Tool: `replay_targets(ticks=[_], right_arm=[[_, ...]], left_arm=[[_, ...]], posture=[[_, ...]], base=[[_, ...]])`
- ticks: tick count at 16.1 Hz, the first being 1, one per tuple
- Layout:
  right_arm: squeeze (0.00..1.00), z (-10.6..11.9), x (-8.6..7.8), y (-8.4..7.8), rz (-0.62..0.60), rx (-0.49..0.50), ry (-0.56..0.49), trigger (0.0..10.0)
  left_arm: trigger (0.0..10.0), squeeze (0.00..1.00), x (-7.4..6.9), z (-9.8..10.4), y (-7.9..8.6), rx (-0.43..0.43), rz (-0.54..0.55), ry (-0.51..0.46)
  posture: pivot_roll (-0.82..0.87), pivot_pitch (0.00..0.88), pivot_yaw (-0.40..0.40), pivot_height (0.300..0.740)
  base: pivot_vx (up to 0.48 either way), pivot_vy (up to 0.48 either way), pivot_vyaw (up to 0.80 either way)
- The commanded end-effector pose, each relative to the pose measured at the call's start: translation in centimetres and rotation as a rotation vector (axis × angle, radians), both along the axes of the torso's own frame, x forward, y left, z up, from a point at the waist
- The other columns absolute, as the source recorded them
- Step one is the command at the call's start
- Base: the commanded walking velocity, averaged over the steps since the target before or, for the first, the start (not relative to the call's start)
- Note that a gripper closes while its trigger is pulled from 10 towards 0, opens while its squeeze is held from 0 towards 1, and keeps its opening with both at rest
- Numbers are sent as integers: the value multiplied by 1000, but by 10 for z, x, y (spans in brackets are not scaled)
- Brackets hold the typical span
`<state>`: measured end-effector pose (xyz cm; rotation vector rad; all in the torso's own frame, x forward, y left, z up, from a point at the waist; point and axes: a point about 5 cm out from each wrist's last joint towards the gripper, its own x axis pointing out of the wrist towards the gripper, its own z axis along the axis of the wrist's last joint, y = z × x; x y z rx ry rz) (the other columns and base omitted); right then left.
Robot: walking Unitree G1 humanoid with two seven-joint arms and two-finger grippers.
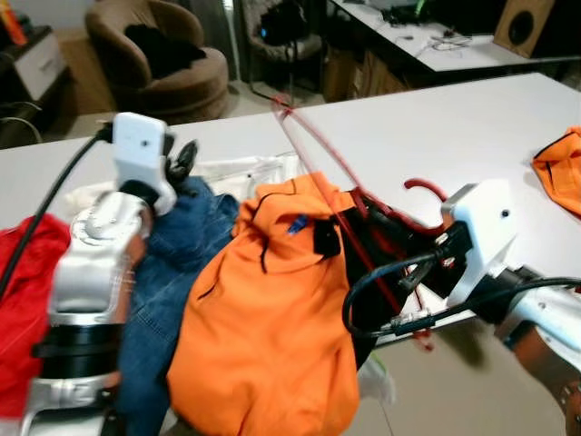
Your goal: Hang hanger
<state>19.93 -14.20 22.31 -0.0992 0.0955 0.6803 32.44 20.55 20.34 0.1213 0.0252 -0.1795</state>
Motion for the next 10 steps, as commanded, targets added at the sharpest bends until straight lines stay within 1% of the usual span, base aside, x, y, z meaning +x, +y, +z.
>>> replay_targets(ticks=[1, 2, 3, 5, 6, 7, 8, 9, 10], right_arm=[[0, -2, -8, -3, 31, -7, 34, 10000], [0, -5, -12, -7, 51, -20, 62, 10000], [0, -11, -16, -12, 63, -42, 93, 10000], [0, -19, -19, -17, 79, -76, 131, 10000], [0, -22, -19, -17, 90, -91, 147, 10000], [0, -21, -19, -17, 98, -88, 150, 10000], [0, -19, -20, -19, 112, -95, 148, 10000], [0, -19, -20, -19, 117, -100, 147, 10000], [0, -18, -21, -20, 135, -107, 150, 10000]], left_arm=[[10000, 1000, 0, 0, 2, -69, -57, 71], [10000, 1000, -2, 1, 3, -108, -122, 113], [10000, 1000, -4, -1, 6, -116, -187, 161], [10000, 1000, -5, -7, 14, -73, -208, 228], [10000, 1000, -6, -10, 18, -74, -217, 267], [10000, 1000, -6, -11, 18, -105, -214, 295], [10000, 1000, -4, -13, 23, -52, -156, 293], [10000, 1000, -2, -14, 25, -21, -127, 284], [10000, 902, 0, -18, 28, 34, -82, 280]], posture=[[-279, 0, 60, 740], [-279, 0, 65, 740], [-279, 0, 73, 740], [-270, 0, 79, 740], [-262, 0, 83, 740], [-260, 0, 84, 740], [-253, 0, 79, 740], [-251, 0, 78, 740], [-248, 0, 77, 740]], base=[[0, 0, 0], [0, 0, 0], [0, 0, 0], [0, 0, 0], [0, 0, 0], [0, 0, 0], [0, 0, 0], [0, 0, 0], [0, 0, 0]])
